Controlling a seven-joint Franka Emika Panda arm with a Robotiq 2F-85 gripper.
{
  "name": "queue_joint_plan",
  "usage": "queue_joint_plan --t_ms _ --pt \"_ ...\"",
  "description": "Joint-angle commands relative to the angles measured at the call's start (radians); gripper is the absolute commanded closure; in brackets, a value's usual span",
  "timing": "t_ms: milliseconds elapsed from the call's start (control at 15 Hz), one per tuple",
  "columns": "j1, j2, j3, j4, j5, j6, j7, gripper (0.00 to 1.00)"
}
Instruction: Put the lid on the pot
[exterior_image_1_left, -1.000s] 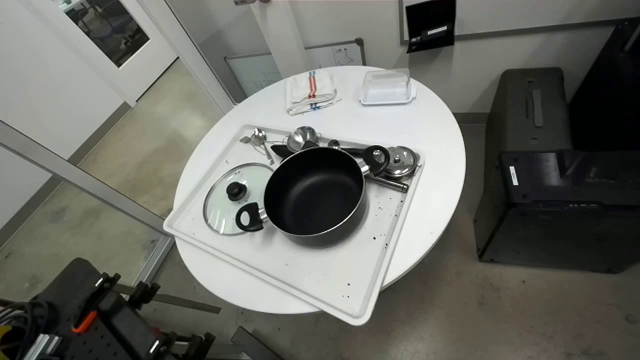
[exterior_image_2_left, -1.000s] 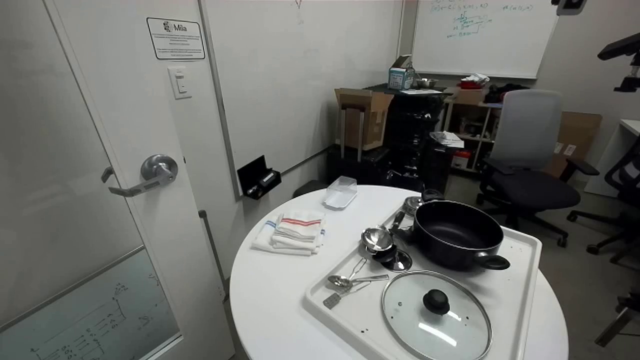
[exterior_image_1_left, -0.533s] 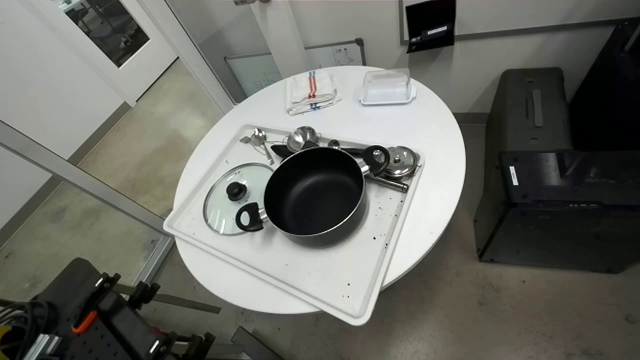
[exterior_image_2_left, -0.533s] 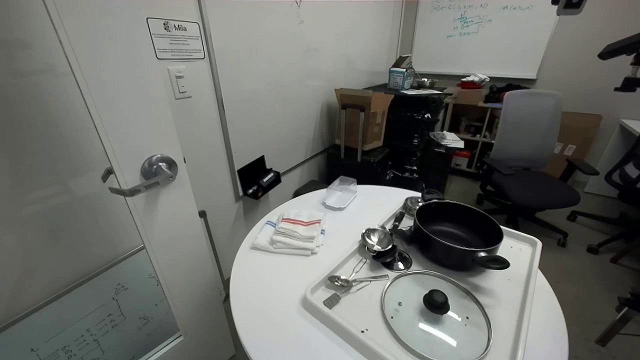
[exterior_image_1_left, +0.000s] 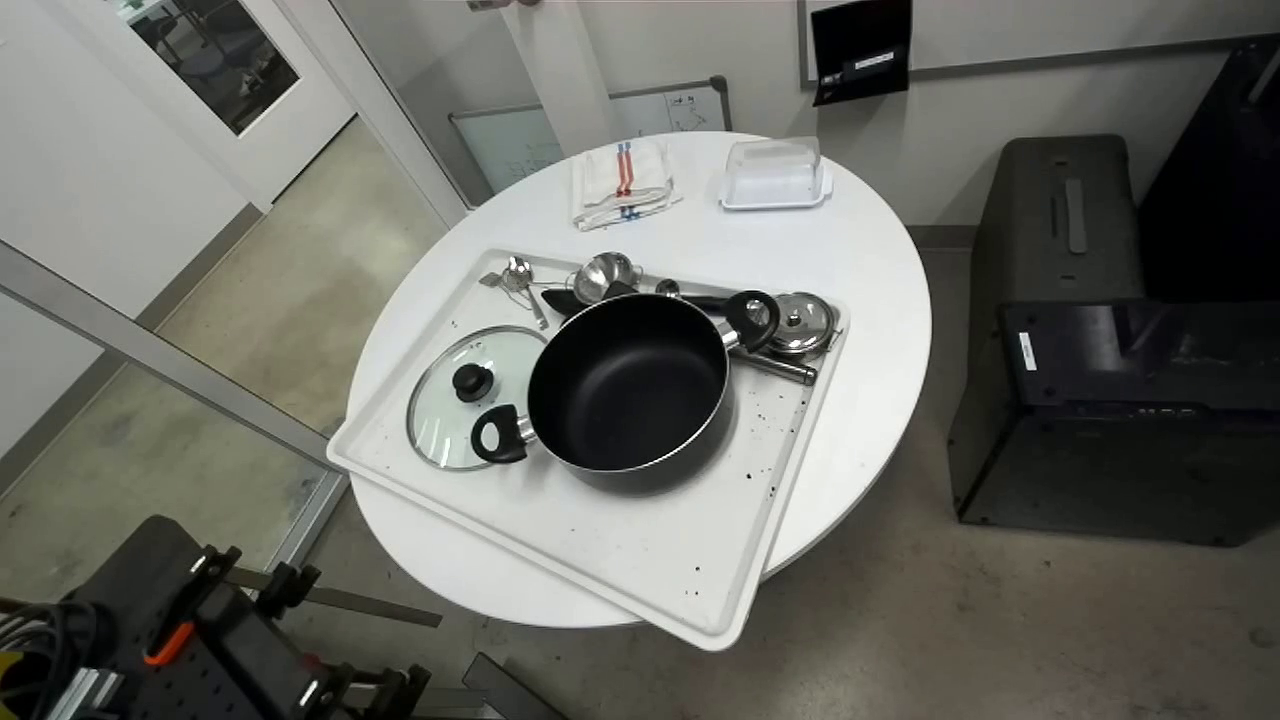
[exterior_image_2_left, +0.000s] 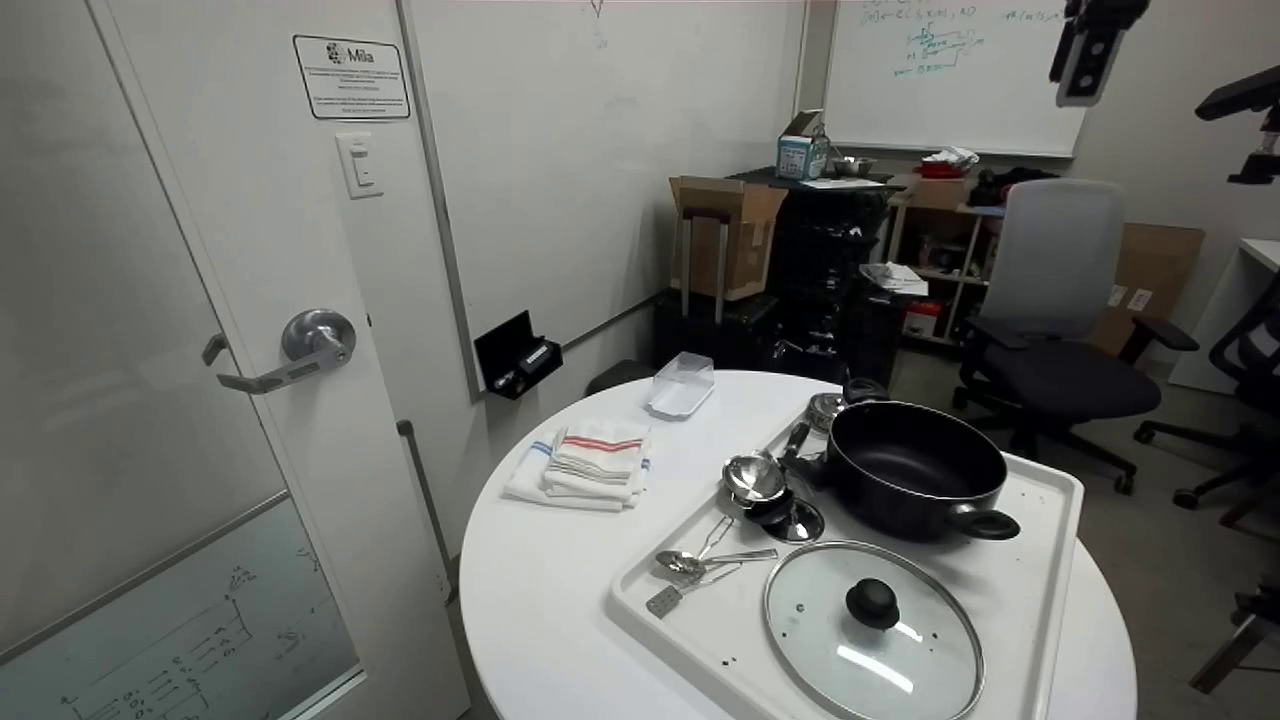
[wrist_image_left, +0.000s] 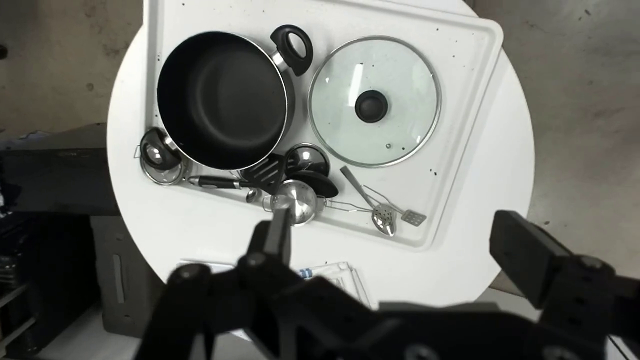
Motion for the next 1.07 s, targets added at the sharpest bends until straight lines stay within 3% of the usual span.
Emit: queue_joint_plan --t_ms 0,1000 --pt "0.013 0.090 -0.041 0.014 0.037 0.069 -0.076 0.00" --pt "0.018 0.486 -0.061 0.004 0.018 0.376 -0.297 0.00"
